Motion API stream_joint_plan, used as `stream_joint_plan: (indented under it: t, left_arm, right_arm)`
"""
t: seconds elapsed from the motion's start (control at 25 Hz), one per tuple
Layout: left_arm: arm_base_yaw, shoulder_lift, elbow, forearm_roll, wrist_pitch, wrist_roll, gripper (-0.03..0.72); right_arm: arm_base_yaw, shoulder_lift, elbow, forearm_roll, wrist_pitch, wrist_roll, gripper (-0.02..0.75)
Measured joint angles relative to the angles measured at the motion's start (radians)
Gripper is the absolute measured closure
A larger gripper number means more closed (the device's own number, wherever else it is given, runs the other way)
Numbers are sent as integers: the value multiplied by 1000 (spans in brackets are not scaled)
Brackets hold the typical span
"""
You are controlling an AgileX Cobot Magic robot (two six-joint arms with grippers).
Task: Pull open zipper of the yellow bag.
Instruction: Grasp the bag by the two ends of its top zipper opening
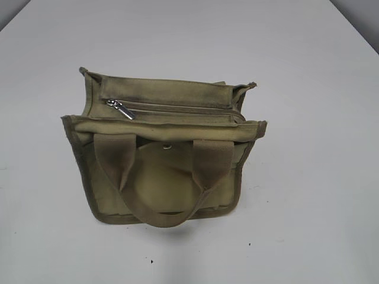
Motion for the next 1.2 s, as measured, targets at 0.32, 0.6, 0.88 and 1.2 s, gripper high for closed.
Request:
stream_joint_plan:
  t: [0.32, 0.6, 0.88, 1.2]
  left_arm:
    - [0, 0, 0, 0, 0, 0, 176]
    - [0, 0, 0, 1, 0, 0, 176]
    - [0, 0, 0, 1, 0, 0, 176]
    - [0, 0, 0, 5, 0, 0, 176]
  right_arm:
    - [0, 0, 0, 0, 0, 0, 155]
    - [0, 0, 0, 0, 0, 0, 155]
    - [0, 0, 0, 0, 0, 0, 155]
    - [0, 0, 0, 2, -2, 0, 155]
